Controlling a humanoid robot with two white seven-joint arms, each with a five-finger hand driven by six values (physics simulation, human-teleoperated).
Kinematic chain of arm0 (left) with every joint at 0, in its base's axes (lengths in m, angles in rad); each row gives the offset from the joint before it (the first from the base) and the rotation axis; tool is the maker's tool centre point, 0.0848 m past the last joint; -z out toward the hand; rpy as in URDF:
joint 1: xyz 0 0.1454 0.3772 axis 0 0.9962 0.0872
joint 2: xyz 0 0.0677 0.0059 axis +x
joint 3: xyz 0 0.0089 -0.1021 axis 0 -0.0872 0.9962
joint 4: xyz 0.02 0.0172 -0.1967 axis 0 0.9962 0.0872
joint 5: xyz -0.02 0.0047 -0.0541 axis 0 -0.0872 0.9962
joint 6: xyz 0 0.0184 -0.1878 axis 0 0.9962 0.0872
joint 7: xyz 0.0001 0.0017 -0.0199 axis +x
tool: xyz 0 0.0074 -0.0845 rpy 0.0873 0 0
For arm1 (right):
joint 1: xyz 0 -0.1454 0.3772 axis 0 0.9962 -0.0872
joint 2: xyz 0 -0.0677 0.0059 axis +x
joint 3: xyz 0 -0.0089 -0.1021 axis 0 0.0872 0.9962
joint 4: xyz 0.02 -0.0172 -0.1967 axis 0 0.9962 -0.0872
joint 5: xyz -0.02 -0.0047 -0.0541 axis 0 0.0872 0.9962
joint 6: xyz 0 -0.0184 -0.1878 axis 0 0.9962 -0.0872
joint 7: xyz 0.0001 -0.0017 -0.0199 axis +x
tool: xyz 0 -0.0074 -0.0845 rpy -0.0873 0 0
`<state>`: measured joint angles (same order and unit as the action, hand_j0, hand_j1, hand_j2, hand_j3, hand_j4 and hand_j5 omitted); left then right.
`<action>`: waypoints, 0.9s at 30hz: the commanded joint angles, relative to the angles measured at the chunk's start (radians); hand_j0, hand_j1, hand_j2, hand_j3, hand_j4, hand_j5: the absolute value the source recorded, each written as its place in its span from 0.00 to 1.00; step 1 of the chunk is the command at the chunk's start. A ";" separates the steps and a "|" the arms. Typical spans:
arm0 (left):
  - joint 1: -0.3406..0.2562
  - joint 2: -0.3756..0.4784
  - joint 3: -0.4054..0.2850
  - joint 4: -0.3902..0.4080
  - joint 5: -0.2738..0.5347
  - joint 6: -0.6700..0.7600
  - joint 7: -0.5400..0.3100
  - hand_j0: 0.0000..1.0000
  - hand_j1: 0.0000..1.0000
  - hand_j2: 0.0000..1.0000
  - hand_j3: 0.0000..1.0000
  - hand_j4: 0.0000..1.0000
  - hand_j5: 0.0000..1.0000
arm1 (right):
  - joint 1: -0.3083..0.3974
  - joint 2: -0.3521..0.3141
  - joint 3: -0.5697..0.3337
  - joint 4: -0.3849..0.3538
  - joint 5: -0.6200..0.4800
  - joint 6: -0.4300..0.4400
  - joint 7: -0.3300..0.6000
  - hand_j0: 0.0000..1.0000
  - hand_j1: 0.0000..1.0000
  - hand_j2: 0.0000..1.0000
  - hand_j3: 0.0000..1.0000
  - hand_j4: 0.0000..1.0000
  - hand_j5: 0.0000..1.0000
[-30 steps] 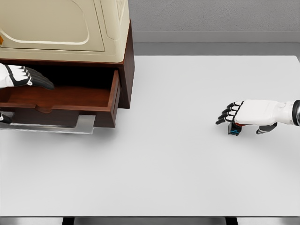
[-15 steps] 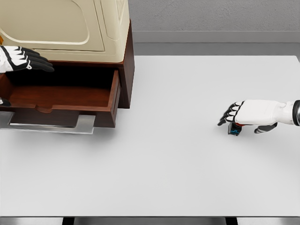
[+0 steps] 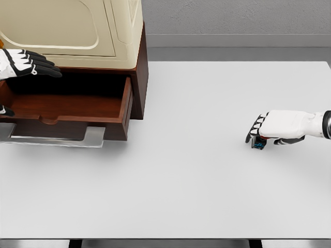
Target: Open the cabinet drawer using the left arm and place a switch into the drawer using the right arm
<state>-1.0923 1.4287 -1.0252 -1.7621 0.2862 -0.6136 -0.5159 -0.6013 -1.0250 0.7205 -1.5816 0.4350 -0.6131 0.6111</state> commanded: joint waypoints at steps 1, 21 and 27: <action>0.000 -0.001 0.002 0.000 0.007 0.003 0.001 1.00 1.00 1.00 1.00 1.00 1.00 | 0.000 -0.001 0.000 0.000 -0.004 0.002 0.000 0.70 0.70 0.70 0.70 0.70 0.70; 0.002 -0.002 0.001 0.000 0.010 0.003 0.001 1.00 1.00 1.00 1.00 1.00 1.00 | 0.000 -0.001 -0.006 0.000 -0.013 0.002 0.000 0.40 0.40 0.40 0.40 0.40 0.40; 0.002 -0.002 0.001 0.000 0.010 0.003 0.001 1.00 1.00 1.00 1.00 1.00 1.00 | 0.000 -0.004 -0.012 -0.001 -0.015 0.002 0.000 0.40 0.40 0.40 0.40 0.40 0.40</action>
<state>-1.0907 1.4254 -1.0264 -1.7626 0.2892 -0.6136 -0.5158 -0.6013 -1.0275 0.7107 -1.5819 0.4260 -0.6133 0.6111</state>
